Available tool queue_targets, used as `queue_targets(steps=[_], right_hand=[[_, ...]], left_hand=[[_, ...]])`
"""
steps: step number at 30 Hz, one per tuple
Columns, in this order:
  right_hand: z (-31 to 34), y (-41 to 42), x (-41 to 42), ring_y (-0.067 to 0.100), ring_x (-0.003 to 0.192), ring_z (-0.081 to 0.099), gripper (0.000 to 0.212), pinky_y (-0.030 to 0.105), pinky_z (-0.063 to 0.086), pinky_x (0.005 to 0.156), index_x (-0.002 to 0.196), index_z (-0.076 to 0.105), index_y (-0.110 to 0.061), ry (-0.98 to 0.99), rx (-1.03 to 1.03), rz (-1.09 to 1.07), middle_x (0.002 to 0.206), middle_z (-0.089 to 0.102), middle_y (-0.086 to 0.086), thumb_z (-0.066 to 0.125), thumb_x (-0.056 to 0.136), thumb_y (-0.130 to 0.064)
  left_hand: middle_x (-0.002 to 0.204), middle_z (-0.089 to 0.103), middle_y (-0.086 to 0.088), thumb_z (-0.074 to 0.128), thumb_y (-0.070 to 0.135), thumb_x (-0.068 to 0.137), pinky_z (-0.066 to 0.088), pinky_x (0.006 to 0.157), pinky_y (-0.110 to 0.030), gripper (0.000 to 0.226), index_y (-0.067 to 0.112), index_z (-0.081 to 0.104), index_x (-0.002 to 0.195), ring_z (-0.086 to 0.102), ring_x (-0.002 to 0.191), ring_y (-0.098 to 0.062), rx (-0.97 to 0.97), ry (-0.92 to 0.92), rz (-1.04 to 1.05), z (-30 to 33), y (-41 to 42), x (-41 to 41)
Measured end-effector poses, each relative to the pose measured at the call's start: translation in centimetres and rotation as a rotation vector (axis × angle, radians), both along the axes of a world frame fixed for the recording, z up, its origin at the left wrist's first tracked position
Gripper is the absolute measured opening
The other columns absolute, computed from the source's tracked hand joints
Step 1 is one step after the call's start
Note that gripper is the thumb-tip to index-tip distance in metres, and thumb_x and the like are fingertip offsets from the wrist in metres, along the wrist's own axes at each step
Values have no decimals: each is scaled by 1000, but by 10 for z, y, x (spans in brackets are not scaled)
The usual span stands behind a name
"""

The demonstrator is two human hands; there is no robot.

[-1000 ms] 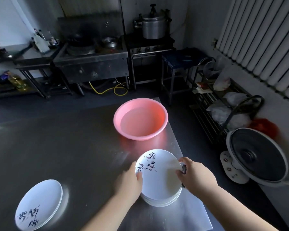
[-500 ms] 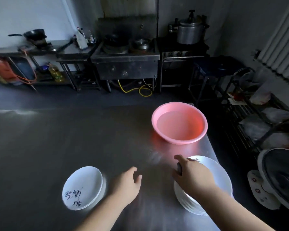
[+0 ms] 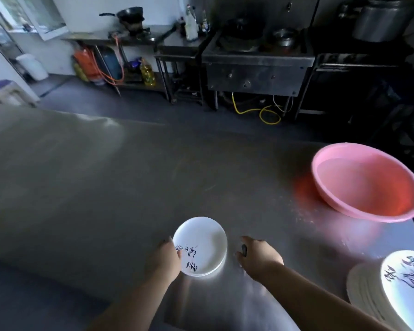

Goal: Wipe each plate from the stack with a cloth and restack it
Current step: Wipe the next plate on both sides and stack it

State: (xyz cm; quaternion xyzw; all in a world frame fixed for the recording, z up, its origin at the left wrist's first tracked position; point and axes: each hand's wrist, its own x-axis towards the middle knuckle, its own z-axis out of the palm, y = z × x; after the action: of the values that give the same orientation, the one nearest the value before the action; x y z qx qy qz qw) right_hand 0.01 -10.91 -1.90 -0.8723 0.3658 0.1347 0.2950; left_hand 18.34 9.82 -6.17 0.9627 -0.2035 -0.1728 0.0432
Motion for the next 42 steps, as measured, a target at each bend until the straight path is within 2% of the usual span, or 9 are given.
queue_targets(steps=[5,11,16,23,27,32,36,40,42], right_hand=[[-25,22,39,17,75,68,21,30,57,66,93,55,-25,36,81,-73,82,72,-7,57,86,-45],[-40,36,57,24,79,57,19,29,43,68,110,52,-24,52,-4,-106,89,58,-8,58,97,-37],[-42,41,61,27,80,57,15,30,44,69,103,47,-24,29,-4,-155,90,57,-5,57,97,-33],[-37,49,49,25,72,56,14,31,37,55,96,45,-24,-24,46,-243,79,57,-6,58,92,-28],[-31,47,22,23,67,56,16,30,36,50,86,42,-22,-64,77,-323,77,61,-3,58,88,-27],[-25,24,-41,26,69,61,21,32,40,53,82,42,-22,-30,59,-377,76,66,-1,61,86,-30],[-25,6,-96,27,73,64,23,34,46,58,81,42,-21,18,36,-396,78,68,-2,62,86,-31],[-31,1,-146,24,73,67,19,34,55,63,86,47,-22,73,49,-442,79,69,-3,63,86,-32],[-36,1,-166,21,72,67,16,36,58,66,87,49,-24,79,54,-460,78,70,-4,63,84,-32]], left_hand=[[99,67,0,62,34,100,52,74,-36,18,19,52,102,64,86,-21,-99,163,-12,-14,10,20],[104,67,-5,61,25,103,44,70,-34,16,14,50,105,66,94,-25,-104,152,-70,-18,8,28],[109,67,-6,60,28,103,51,77,-37,21,15,45,106,68,100,-26,-76,120,-93,-19,7,30],[107,70,-6,63,25,99,50,69,-35,23,17,41,103,69,96,-28,-150,84,-80,-15,11,22],[102,69,-3,62,24,99,49,69,-34,18,15,49,108,68,94,-28,-247,90,-88,-8,11,4],[75,55,8,62,19,97,35,60,-35,19,18,44,93,54,74,-24,-376,145,-172,-8,-8,-45],[77,62,6,61,22,96,48,64,-40,13,19,48,96,57,73,-23,-378,252,-214,-16,-28,-91],[86,60,2,64,21,99,46,61,-28,16,15,53,108,57,76,-17,-365,408,-231,-17,-43,-136],[87,62,5,65,26,99,50,66,-32,19,18,52,111,62,80,-19,-330,417,-256,-21,-48,-152]])
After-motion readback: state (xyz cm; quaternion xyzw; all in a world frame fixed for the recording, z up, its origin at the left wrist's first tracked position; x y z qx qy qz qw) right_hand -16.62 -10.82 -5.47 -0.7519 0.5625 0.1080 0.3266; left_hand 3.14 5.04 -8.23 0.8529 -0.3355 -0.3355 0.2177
